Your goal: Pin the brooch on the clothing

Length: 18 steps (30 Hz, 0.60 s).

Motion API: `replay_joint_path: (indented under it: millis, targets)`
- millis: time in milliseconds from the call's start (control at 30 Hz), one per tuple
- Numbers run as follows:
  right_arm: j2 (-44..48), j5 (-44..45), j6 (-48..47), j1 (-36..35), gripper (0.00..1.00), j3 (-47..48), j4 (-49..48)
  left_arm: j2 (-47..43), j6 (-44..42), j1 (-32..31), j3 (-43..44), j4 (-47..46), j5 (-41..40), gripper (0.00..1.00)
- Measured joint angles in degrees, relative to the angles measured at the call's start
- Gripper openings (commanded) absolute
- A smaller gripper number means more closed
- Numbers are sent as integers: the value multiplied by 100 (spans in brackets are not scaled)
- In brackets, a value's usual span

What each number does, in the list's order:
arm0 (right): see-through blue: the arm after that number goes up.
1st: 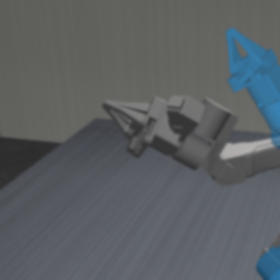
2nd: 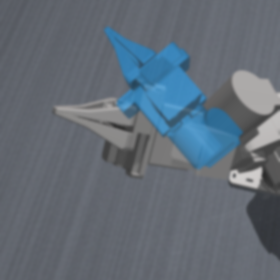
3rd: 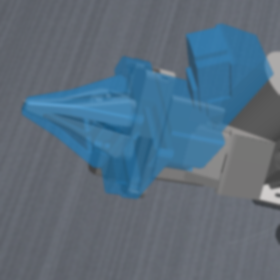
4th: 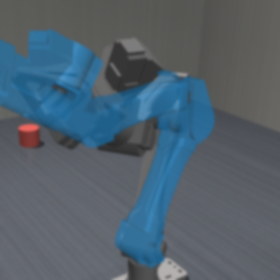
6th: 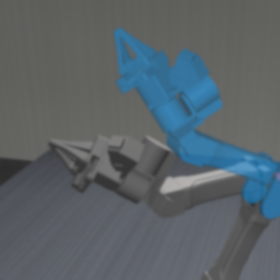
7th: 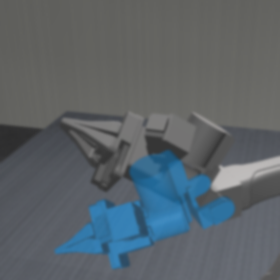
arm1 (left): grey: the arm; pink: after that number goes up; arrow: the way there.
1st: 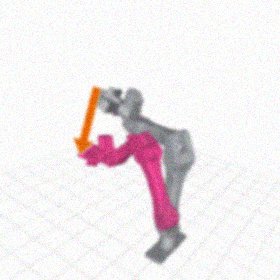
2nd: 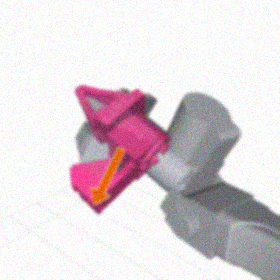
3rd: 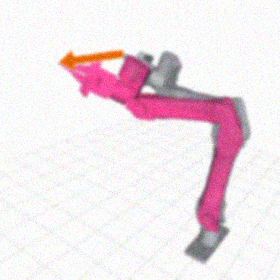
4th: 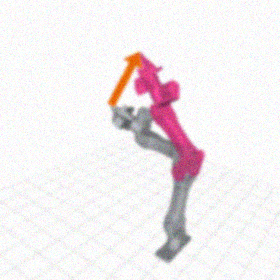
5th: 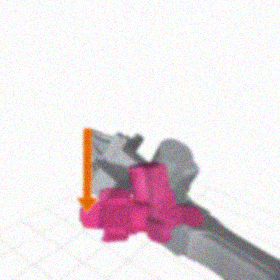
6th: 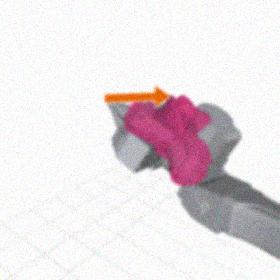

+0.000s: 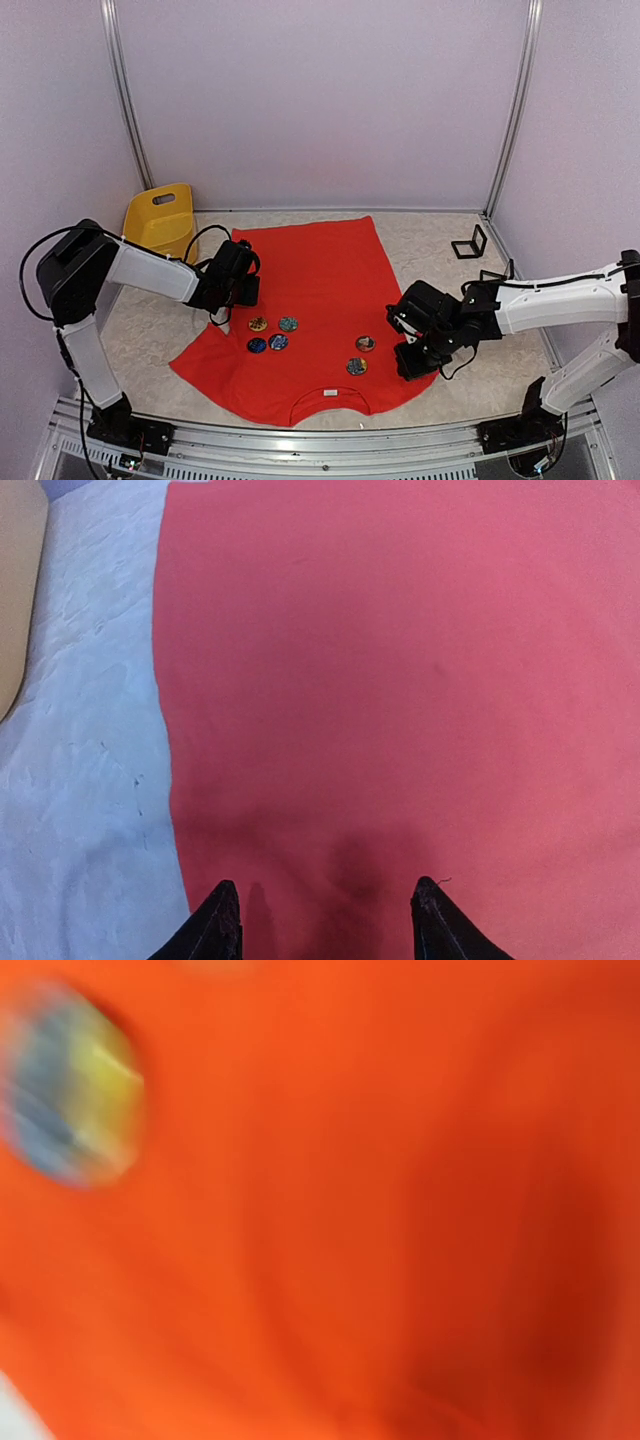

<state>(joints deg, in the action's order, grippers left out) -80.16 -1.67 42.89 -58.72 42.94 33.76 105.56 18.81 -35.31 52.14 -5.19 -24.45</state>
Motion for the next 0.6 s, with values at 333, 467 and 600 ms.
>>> replay_joint_path:
  millis: [333,467,600]
  targets:
    - [-1027,280,-1106,299,4,1504,-737,-1801,153,-1381,-446,424,-122,55]
    - [-1565,247,-1423,673,4,1567,-1075,-2122,680,-1755,-1045,640,-11,55]
    - [-2011,164,-1624,916,4,1565,-1311,-2146,1283,-2004,-1711,846,179,55]
